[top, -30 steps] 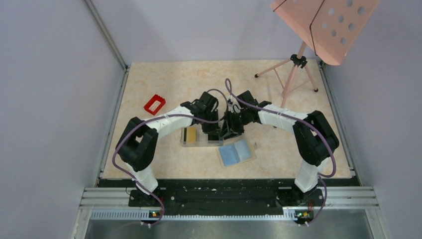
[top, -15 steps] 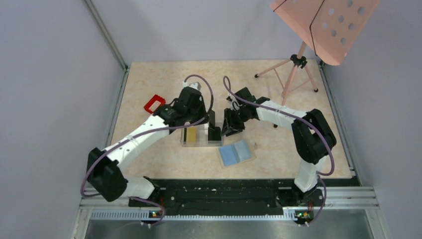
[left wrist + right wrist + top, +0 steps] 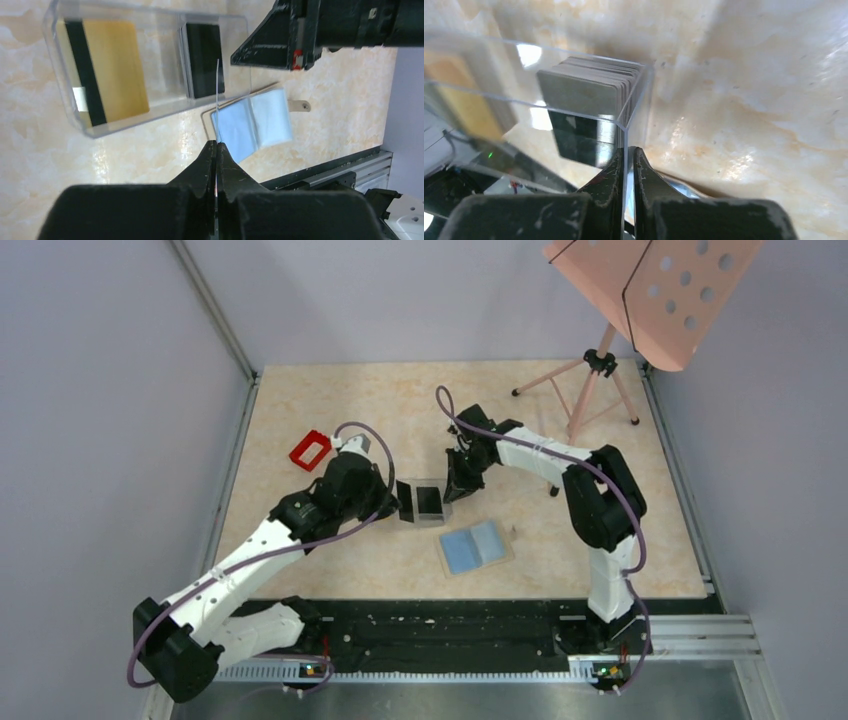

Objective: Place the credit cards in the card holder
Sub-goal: Insert the credit card into the card holder.

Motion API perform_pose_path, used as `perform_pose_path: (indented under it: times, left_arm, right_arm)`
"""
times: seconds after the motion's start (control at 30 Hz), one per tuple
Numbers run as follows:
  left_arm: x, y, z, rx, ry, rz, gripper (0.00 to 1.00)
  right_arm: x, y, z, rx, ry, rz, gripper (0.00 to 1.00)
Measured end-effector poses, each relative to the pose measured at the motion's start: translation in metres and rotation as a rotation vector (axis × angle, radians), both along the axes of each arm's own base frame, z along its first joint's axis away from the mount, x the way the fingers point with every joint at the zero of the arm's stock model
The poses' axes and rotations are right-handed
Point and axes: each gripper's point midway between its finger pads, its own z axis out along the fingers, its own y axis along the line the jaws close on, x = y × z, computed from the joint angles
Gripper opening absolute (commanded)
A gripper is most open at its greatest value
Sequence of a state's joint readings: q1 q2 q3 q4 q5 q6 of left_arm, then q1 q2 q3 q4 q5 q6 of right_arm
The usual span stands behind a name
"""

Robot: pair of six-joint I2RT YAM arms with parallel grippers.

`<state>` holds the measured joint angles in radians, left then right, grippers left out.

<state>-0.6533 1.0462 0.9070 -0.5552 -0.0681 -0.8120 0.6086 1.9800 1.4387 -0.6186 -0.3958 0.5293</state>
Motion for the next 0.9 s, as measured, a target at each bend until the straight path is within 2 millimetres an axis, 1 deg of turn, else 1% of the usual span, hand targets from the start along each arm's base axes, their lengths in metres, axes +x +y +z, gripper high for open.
perform_pose_path:
  times: [0.17,0.3,0.43,0.47,0.57,0.63,0.73,0.8,0.9]
  left_arm:
    - [-0.015,0.007,-0.017,-0.020,0.039,0.018,0.00]
    - [-0.022,0.007,-0.029,-0.046,0.069,0.020,0.00]
    - [-0.029,0.002,-0.041,-0.073,0.107,0.006,0.00]
    - [-0.031,0.001,-0.043,-0.080,0.115,0.004,0.00]
    - [-0.034,-0.002,-0.050,-0.103,0.133,-0.005,0.00]
    - [-0.036,-0.005,-0.054,-0.123,0.139,-0.007,0.00]
    - [-0.041,-0.007,-0.062,-0.159,0.152,-0.011,0.00]
    - [-0.043,-0.009,-0.067,-0.184,0.160,-0.012,0.00]
    - [-0.047,-0.014,-0.077,-0.237,0.170,-0.011,0.00]
  right_arm:
    - [0.018,0.001,-0.002,-0.047,-0.031,-0.031,0.00]
    - [0.030,0.003,0.002,-0.066,-0.057,-0.041,0.01]
    - [0.037,0.003,0.003,-0.089,-0.079,-0.050,0.17]
    - [0.038,0.003,0.004,-0.088,-0.084,-0.045,0.23]
    - [0.039,0.005,0.006,-0.079,-0.091,-0.034,0.36]
    - [0.040,0.006,0.008,-0.068,-0.097,-0.025,0.42]
    - [0.039,0.004,0.012,-0.049,-0.104,-0.018,0.49]
    - [0.032,-0.004,0.017,-0.042,-0.102,-0.016,0.52]
    - [0.023,-0.022,0.027,-0.037,-0.109,-0.026,0.52]
